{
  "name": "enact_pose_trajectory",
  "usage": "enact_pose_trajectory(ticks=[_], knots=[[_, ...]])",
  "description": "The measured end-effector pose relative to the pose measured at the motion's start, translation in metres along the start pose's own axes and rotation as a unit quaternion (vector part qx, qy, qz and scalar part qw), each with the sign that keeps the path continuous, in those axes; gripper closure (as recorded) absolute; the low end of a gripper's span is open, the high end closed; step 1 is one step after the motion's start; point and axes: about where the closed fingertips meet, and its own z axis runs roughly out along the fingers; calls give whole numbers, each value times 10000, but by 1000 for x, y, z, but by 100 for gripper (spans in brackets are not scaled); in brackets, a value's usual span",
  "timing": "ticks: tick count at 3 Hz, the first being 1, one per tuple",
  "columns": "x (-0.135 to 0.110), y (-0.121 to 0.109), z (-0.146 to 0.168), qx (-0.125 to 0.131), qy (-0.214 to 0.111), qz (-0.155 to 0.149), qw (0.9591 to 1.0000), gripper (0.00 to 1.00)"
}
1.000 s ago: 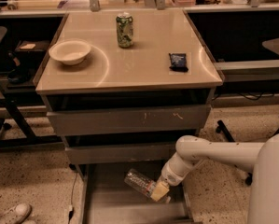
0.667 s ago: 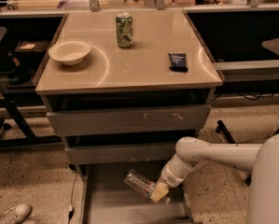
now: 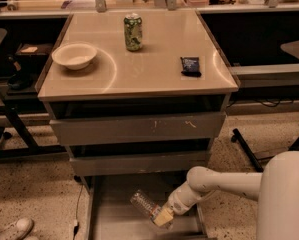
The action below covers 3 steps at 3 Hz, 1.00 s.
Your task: Place water bottle into bottom drawer
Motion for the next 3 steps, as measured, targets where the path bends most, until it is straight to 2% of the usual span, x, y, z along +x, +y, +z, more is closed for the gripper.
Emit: enact_pose_trajectory(ticks=[1,3], knots=[[0,0,0,0,0,0,10000,100],[-1,-29,57,-54,-95,289,9995,100]])
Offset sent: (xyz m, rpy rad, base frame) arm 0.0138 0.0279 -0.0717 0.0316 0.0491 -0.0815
